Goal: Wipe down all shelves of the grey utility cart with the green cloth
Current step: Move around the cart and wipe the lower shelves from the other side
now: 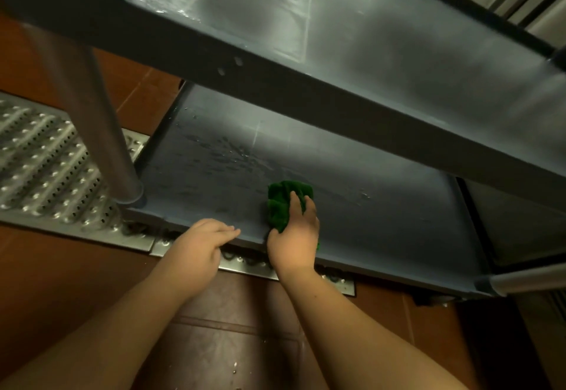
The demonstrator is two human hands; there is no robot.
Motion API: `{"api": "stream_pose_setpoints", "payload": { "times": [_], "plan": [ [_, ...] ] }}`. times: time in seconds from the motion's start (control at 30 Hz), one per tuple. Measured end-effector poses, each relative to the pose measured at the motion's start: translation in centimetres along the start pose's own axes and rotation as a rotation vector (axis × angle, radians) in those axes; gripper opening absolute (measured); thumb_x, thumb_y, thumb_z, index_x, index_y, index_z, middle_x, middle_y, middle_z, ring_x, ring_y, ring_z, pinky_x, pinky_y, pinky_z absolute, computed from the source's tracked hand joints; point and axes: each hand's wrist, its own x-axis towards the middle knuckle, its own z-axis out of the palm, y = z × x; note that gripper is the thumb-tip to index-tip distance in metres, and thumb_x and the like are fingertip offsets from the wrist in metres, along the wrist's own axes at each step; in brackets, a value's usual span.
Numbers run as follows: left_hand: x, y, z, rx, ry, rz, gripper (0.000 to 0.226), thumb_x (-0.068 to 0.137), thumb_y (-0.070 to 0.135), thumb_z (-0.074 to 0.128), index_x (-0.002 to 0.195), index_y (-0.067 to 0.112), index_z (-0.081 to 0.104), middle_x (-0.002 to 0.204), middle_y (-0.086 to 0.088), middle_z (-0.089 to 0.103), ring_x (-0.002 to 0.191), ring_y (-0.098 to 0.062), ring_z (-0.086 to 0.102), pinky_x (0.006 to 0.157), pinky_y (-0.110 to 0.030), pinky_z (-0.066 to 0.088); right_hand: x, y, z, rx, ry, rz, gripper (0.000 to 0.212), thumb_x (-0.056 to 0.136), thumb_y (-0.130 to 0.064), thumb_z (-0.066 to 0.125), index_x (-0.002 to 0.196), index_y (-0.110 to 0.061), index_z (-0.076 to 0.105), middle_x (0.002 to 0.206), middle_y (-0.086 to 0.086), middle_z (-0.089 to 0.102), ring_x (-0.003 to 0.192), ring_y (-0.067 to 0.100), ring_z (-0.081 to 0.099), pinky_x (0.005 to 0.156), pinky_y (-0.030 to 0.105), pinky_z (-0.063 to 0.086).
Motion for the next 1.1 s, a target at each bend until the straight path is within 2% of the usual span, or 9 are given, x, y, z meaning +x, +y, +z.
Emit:
{"api": "stream_pose_setpoints", "payload": {
  "times": [0.07,0.13,0.23,0.37,0.47,0.57,0.77,0.93,1.1],
  "plan": [
    [0.5,-0.6,-1.3,-0.006,0.013,-0.013,0.045,0.082,-0.001,0.056,0.119,0.019,0.069,0.118,0.005,0.065,0.114,-0.012,0.054,0.102,-0.013,0.031,-0.2,-0.4,0.4,-0.037,0.016,-0.02,0.078,0.085,-0.025,0.061,0.154,-0.028,0.024,0.16,0.002,0.017,0.139,0.028,0.032,0.117,0.038,0.03],
    [0.2,-1.8,-2.9,0.13,0.124,0.012,0.031,0.084,0.009,0.063,0.111,0.019,0.072,0.11,0.004,0.068,0.106,-0.017,0.057,0.098,-0.022,0.038,-0.1,-0.3,0.6,-0.051,0.021,-0.023,0.077,0.085,-0.027,0.062,0.153,-0.03,0.026,0.16,0.002,0.018,0.138,0.028,0.033,0.117,0.039,0.031],
    [-0.9,-3.6,-5.0,0.27,0.241,-0.087,0.022,0.08,0.017,0.076,0.102,0.015,0.075,0.101,0.001,0.067,0.101,-0.022,0.054,0.093,-0.033,0.042,0.1,-0.1,0.7,-0.072,0.031,-0.014,0.077,0.085,-0.03,0.063,0.152,-0.031,0.027,0.159,0.001,0.018,0.137,0.027,0.034,0.117,0.04,0.032],
    [-1.0,-4.4,-5.5,0.273,0.304,-0.127,0.007,0.08,0.015,0.075,0.084,0.014,0.069,0.089,0.002,0.06,0.097,-0.022,0.051,0.089,-0.035,0.043,0.1,-0.1,0.8,-0.075,0.037,-0.01,0.077,0.084,-0.029,0.064,0.152,-0.032,0.028,0.159,0.0,0.019,0.138,0.027,0.033,0.117,0.04,0.031],
    [-0.7,-4.4,-5.5,0.308,0.293,-0.15,0.015,0.077,0.013,0.077,0.071,0.015,0.063,0.078,0.003,0.055,0.086,-0.023,0.05,0.077,-0.041,0.046,0.3,-0.2,0.7,-0.05,0.038,0.011,0.077,0.083,-0.025,0.064,0.151,-0.031,0.03,0.159,0.0,0.02,0.139,0.027,0.033,0.117,0.041,0.031],
    [-0.7,-4.2,-5.2,0.349,0.304,-0.155,0.017,0.074,0.011,0.078,0.068,0.015,0.062,0.073,0.001,0.054,0.08,-0.024,0.048,0.071,-0.041,0.045,0.3,-0.7,0.8,0.039,0.031,0.026,0.077,0.08,-0.018,0.062,0.151,-0.029,0.032,0.16,0.001,0.02,0.141,0.026,0.032,0.117,0.041,0.033],
    [-0.4,-4.1,-5.1,0.353,0.315,-0.128,0.015,0.074,0.008,0.076,0.068,0.013,0.063,0.073,-0.001,0.054,0.077,-0.026,0.047,0.069,-0.042,0.044,-0.4,-4.0,2.0,0.161,-0.035,-0.076,0.079,0.078,-0.018,0.062,0.151,-0.03,0.034,0.16,-0.003,0.02,0.143,0.021,0.031,0.118,0.034,0.031],
    [-0.5,-4.1,-5.1,0.37,0.323,-0.108,0.011,0.075,0.008,0.073,0.069,0.011,0.065,0.074,-0.002,0.056,0.077,-0.026,0.046,0.07,-0.041,0.044,-1.4,-8.5,3.5,0.199,-0.143,-0.194,0.078,0.081,-0.019,0.062,0.15,-0.036,0.031,0.161,-0.006,0.018,0.143,0.022,0.032,0.117,0.034,0.032],
    [-0.7,-3.9,-5.1,0.399,0.317,-0.099,0.021,0.078,0.024,0.046,0.066,0.011,0.058,0.072,-0.007,0.052,0.075,-0.029,0.044,0.067,-0.042,0.041,-1.5,-11.8,4.1,0.27,-0.267,-0.365,0.071,0.082,-0.019,0.061,0.147,-0.037,0.039,0.16,-0.008,0.025,0.143,0.02,0.033,0.116,0.038,0.034]
  ]
}}
